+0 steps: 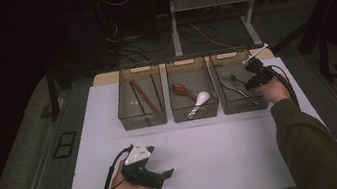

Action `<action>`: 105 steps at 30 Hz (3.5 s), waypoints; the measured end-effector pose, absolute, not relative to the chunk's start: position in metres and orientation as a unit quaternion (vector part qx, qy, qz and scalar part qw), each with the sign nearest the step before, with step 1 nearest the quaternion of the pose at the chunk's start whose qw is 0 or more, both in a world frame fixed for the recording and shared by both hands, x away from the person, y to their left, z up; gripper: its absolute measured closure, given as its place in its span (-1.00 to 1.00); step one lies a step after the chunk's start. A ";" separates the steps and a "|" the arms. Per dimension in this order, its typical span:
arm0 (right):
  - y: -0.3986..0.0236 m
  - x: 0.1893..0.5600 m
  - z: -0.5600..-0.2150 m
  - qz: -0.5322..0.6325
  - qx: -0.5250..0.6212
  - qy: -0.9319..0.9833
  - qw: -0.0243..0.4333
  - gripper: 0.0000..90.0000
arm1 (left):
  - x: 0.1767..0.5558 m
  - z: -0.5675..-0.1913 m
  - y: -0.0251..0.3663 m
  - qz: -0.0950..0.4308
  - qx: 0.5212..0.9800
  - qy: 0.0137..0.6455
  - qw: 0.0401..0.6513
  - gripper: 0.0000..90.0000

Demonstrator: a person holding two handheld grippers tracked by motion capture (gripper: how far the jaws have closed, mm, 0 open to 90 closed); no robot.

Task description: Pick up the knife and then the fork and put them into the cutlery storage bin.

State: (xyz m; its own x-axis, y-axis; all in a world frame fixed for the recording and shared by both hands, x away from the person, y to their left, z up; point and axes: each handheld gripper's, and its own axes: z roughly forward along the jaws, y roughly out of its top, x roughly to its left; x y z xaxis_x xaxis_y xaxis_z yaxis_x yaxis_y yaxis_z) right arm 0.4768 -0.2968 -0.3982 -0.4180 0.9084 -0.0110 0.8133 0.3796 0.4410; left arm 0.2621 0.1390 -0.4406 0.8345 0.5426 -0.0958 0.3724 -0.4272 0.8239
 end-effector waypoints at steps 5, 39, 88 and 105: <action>-0.297 0.476 -0.395 0.197 0.521 0.818 0.141 0.59 | 0.262 -0.441 0.139 0.092 0.839 0.273 0.461 -1.00; -0.316 0.429 -0.367 0.375 0.461 0.791 0.146 -0.35 | 0.265 -0.442 0.142 0.092 0.838 0.281 0.460 -1.00; -0.275 0.298 -0.398 0.461 0.348 0.804 0.141 -0.74 | 0.264 -0.442 0.143 0.093 0.836 0.281 0.461 -1.00; -0.283 0.271 -0.424 0.464 0.350 0.796 0.171 -0.74 | 0.263 -0.440 0.152 0.101 0.830 0.284 0.470 -1.00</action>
State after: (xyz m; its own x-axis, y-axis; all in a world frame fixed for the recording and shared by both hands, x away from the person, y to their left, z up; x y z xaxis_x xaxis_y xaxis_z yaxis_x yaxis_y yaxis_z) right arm 0.2708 -0.2832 -0.4239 -0.6962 0.7160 0.0525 0.3985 0.3246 0.8578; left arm 0.2630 0.1516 -0.4398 0.8181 0.5664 -0.0998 0.3769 -0.3969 0.8369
